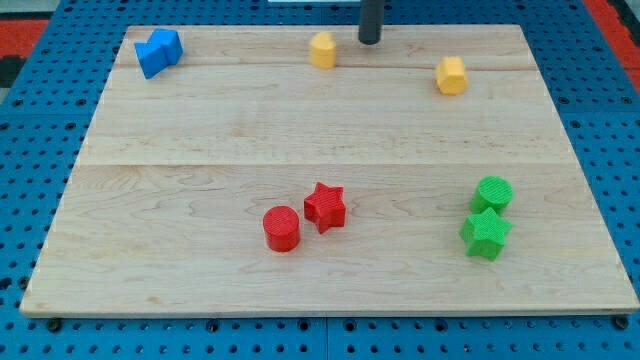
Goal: Move the yellow hexagon slightly diagonal to the top left of green circle
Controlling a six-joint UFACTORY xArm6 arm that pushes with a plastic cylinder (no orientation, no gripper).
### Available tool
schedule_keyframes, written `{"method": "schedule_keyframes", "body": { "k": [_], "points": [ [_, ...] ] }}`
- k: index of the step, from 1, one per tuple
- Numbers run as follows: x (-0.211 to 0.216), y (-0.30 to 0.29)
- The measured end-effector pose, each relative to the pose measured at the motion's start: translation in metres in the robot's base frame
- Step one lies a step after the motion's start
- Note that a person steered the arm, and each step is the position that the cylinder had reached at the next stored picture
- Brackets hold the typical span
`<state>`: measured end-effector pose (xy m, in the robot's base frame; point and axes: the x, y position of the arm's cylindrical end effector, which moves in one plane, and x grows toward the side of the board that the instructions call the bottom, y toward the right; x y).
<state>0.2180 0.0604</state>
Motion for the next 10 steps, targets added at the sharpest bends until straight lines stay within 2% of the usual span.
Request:
{"method": "schedule_keyframes", "body": {
  "k": [2, 4, 5, 7, 8, 9, 10],
  "points": [
    [0.084, -0.007],
    [0.033, 0.098],
    [0.051, 0.134],
    [0.069, 0.174],
    [0.082, 0.124],
    [0.086, 0.124],
    [0.089, 0.171]
  ]
}}
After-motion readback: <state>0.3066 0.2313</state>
